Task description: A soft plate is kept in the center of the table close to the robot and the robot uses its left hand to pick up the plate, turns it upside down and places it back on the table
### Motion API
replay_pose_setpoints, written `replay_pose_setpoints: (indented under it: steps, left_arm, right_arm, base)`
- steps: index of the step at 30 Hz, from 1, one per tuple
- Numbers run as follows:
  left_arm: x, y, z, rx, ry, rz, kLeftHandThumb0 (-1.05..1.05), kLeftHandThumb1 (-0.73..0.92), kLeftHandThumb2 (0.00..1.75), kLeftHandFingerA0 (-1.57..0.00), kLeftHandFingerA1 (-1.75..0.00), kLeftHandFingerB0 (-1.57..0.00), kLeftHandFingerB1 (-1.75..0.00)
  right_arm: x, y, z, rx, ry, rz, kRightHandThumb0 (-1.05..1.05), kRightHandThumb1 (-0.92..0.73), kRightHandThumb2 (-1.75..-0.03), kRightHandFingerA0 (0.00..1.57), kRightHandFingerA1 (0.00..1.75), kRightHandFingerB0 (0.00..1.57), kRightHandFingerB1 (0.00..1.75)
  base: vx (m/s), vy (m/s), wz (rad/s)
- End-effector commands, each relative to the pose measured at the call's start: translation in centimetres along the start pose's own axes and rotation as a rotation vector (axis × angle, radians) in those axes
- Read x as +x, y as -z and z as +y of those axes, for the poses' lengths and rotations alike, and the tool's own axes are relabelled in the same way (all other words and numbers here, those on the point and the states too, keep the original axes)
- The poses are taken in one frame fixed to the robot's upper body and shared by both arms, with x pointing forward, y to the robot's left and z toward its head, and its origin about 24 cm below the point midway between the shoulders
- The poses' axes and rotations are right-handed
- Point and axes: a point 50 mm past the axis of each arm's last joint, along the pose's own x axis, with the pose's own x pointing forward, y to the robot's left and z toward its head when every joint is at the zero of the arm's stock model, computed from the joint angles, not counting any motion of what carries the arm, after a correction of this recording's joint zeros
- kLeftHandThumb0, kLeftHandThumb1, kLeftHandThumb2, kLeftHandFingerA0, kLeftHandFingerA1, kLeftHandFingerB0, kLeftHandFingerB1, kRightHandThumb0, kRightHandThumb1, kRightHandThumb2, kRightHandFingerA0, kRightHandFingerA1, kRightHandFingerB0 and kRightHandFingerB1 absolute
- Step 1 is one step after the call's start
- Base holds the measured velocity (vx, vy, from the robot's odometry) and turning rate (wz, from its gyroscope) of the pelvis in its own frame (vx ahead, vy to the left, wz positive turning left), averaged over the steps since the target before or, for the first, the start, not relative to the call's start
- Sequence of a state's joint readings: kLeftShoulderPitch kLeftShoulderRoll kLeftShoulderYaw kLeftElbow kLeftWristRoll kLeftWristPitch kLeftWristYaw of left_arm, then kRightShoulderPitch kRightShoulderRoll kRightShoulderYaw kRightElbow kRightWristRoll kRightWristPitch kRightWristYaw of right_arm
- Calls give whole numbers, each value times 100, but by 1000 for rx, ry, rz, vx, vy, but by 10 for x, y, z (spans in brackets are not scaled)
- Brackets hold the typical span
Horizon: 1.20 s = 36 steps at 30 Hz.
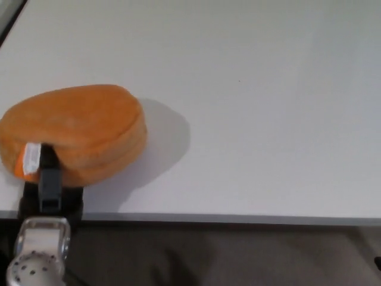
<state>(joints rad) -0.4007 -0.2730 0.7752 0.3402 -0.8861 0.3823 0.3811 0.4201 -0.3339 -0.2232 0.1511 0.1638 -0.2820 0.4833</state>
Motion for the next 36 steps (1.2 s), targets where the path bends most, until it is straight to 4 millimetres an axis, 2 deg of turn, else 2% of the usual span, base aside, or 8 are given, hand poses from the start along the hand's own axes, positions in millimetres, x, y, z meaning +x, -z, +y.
replay_pose_setpoints:
  steps: [1,3,7,9,14,16,33,36]
  left_arm:
    - [-5,20,49,81,-321,177,-21,65,59,-98,-175,-70,-88]
    - [-8,31,50,163,-355,197,-24,71,61,-96,-175,-68,-91]
    - [-14,46,51,336,-323,223,-16,70,68,-97,-175,-33,-42]
    - [-13,52,52,249,-318,341,-38,56,88,-126,-149,-71,-99]
    - [-17,69,44,323,-288,411,-27,68,60,-98,-175,-75,-82]
    - [-18,74,40,349,-264,440,-31,68,60,-99,-175,-76,-128]
    - [-36,125,-3,473,-153,571,-44,50,85,-128,-150,-83,-123]
    - [-37,126,-1,484,-149,570,-44,51,86,-128,-149,-77,-119]
  right_arm:
    - [-4,4,-6,-12,-2,40,-76,-71,-104,29,54,11,47]
    - [-4,4,-6,-13,-5,43,-75,-89,-67,35,44,17,35]
    - [-2,2,-7,-21,-6,36,-75,-71,-104,31,55,11,47]
    - [-1,1,-8,-21,-9,32,-76,-89,-67,37,44,17,35]
    - [-1,0,-9,-23,-10,37,-76,-71,-104,30,55,11,47]
    - [-2,0,-9,-28,-13,37,-76,-89,-67,36,44,17,35]
    - [-2,-2,-10,-28,-15,37,-76,-89,-67,35,43,15,35]
    - [-2,-2,-11,-30,-14,40,-76,-71,-105,29,54,8,46]
  base:
    - [0,0,0]
    - [0,0,0]
    - [0,0,0]
    - [0,0,0]
    - [0,0,0]
    - [0,0,0]
    - [0,0,0]
    - [0,0,0]
